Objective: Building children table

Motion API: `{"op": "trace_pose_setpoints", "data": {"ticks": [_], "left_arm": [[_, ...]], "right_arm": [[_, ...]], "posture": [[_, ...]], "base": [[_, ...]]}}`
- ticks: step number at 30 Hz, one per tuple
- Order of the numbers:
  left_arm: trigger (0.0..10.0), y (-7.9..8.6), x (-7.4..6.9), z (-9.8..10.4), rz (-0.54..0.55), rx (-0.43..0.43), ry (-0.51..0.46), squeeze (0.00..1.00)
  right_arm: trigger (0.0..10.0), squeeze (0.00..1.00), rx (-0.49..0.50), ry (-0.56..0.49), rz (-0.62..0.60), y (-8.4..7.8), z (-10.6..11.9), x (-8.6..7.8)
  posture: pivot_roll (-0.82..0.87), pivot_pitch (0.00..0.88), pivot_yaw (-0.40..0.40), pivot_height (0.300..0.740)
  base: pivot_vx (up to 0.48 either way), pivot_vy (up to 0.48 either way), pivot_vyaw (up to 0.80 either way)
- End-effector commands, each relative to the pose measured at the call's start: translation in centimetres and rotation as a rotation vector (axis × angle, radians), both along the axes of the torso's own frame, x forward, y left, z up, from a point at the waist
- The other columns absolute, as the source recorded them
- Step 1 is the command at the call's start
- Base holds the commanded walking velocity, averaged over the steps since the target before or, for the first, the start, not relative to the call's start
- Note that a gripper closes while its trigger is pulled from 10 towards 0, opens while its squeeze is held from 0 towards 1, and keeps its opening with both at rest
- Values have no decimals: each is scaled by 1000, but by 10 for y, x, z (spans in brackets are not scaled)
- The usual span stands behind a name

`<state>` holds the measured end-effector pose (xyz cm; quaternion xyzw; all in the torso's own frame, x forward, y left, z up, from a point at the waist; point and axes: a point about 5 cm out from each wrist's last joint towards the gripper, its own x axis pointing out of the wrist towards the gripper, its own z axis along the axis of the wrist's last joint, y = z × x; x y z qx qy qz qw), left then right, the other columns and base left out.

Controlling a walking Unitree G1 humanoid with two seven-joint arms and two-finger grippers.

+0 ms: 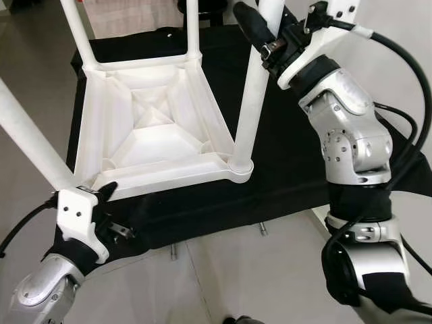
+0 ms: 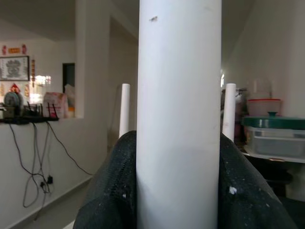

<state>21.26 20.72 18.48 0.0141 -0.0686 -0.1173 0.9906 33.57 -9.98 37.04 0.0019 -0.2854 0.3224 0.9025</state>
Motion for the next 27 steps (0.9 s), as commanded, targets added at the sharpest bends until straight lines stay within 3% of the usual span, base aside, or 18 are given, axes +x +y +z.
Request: {"op": "trace_pose_setpoints", "data": {"ticks": [1,2,3,6,11,18,23,25,26,27], "left_arm": [[10000,13,2,-2,106,26,6,0],[10000,13,2,-2,106,26,6,0],[10000,23,6,1,204,39,-15,0],[10000,24,6,3,229,43,-20,0],[10000,-6,-1,5,214,14,-3,0],[10000,-32,-17,6,253,26,29,0],[10000,-24,-30,0,378,76,73,0],[10000,-2,-40,-11,525,126,124,0],[10000,-2,-40,-11,525,126,124,0],[10000,10,-41,-14,576,129,115,0]], "right_arm": [[0,0,-120,185,62,22,-43,15],[0,0,-120,185,62,22,-43,15],[0,0,-128,182,63,22,-43,15],[0,0,-130,180,62,21,-43,15],[0,0,-144,170,37,18,-43,17],[0,0,-156,165,29,14,-44,20],[0,0,-160,167,25,13,-44,22],[0,0,-161,169,23,13,-45,23],[0,0,-161,169,23,13,-45,23],[0,0,-160,170,24,13,-46,23]], "posture": [[-14,267,-54,740],[-14,267,-54,740],[-18,266,-52,740],[-18,266,-52,740],[-21,269,-45,740],[-16,271,-42,740],[-9,272,-40,740],[-4,270,-41,740],[-4,270,-41,740],[-5,267,-43,740]], "base": [[0,0,0],[0,0,0],[0,0,0],[0,0,0],[0,0,0],[0,0,0],[0,0,0],[0,0,0],[0,0,0],[0,0,0]]}}
